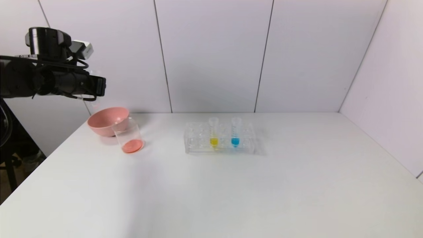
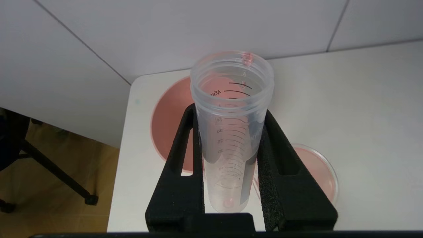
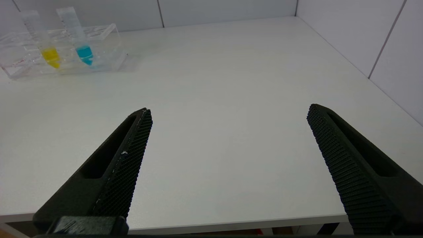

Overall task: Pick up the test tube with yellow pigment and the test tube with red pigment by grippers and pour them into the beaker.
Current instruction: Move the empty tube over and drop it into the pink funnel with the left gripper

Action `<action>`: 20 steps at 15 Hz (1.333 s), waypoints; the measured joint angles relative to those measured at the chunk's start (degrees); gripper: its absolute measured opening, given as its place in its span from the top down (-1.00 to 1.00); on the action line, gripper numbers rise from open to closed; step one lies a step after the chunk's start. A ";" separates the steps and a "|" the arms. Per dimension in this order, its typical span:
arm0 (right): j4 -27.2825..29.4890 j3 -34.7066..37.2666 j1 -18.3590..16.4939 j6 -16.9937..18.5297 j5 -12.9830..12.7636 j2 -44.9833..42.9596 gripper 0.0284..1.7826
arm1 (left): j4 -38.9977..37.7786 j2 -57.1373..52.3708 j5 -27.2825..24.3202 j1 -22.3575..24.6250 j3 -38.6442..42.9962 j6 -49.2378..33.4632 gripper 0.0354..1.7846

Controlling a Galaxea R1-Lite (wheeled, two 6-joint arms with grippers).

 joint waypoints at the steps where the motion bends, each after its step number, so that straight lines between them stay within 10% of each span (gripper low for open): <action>1: 0.02 0.00 0.00 0.00 0.00 0.00 -0.92 | -6.99 -0.62 1.35 0.63 4.63 -0.73 0.50; 9: 0.00 0.00 0.00 0.00 0.00 0.00 -0.92 | -57.80 3.54 6.42 4.16 26.93 -9.69 0.50; 20: 0.02 0.00 0.00 0.00 0.00 0.00 -0.92 | -55.37 19.54 9.05 4.39 12.18 -12.32 0.50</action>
